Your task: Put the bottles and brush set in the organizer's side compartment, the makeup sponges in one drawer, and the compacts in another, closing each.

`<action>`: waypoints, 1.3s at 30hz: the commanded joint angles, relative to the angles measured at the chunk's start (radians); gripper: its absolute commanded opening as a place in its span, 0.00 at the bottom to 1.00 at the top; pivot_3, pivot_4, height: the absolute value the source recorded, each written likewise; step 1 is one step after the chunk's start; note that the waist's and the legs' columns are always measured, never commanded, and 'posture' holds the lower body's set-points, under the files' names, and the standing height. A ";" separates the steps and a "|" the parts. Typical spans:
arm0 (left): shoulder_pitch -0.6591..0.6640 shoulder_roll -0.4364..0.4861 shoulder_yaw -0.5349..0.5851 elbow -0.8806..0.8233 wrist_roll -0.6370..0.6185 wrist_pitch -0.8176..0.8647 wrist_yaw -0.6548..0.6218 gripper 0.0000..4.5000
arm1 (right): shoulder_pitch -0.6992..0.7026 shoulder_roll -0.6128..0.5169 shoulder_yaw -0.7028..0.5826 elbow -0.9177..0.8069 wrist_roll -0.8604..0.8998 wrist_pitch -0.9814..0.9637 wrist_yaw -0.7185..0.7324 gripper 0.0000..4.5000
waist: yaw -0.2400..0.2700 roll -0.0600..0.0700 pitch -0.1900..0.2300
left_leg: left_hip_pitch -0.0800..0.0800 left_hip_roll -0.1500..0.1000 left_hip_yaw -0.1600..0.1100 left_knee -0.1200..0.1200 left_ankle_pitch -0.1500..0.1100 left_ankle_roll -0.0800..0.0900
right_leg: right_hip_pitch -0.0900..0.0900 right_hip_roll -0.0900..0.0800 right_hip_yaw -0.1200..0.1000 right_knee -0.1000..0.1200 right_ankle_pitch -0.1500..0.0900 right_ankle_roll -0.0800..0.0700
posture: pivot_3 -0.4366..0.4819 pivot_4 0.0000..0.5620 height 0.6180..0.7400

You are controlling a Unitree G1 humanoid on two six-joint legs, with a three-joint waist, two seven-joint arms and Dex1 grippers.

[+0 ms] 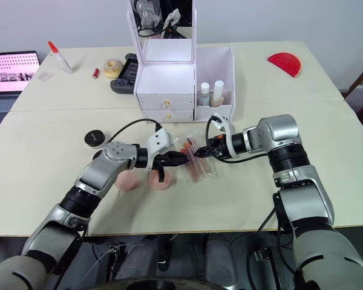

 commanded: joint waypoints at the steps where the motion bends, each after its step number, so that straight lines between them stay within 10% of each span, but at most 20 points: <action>1: 0.016 0.075 0.135 -0.203 -0.170 0.142 -0.041 0.64 | -0.025 -0.027 -0.079 -0.084 0.046 0.020 -0.001 0.00 | -0.003 0.000 0.000 | 0.000 0.000 0.000 0.000 0.000 0.000 | -0.001 0.000 0.000 0.000 0.000 0.000 | 0.48 0.27 0.98; 4: 0.073 0.188 0.327 -0.380 -0.361 0.310 -0.026 0.97 | -0.014 -0.065 -0.140 -0.199 0.083 0.029 -0.007 0.00 | -0.007 0.000 0.000 | 0.000 0.001 0.000 -0.001 0.000 0.000 | -0.001 0.001 0.000 0.000 0.000 0.000 | 0.48 0.27 0.98; 16: 0.212 0.395 0.629 -0.588 -0.629 0.503 0.143 0.99 | 0.021 -0.064 -0.416 -0.430 0.193 -0.127 -0.089 0.00 | 0.005 0.000 0.001 | 0.000 0.003 0.000 0.000 0.000 0.000 | 0.001 0.003 0.001 -0.001 0.000 0.000 | 0.48 0.27 0.98; 29: 0.115 0.301 0.572 -0.565 -0.608 0.418 0.342 0.99 | -0.376 0.122 -0.400 0.447 -0.195 -1.105 -0.419 0.00 | -0.004 0.000 0.001 | 0.001 0.005 0.003 -0.003 0.002 -0.003 | -0.001 0.005 0.003 -0.002 0.002 -0.004 | 0.48 0.27 0.98; 39: 0.108 0.310 0.583 -0.561 -0.634 0.414 0.361 0.99 | -0.491 0.174 -0.378 0.774 -0.325 -1.355 -0.507 0.00 | -0.011 0.000 0.001 | 0.001 0.005 0.003 -0.004 0.002 -0.004 | -0.002 0.006 0.004 -0.001 0.002 -0.004 | 0.48 0.27 0.98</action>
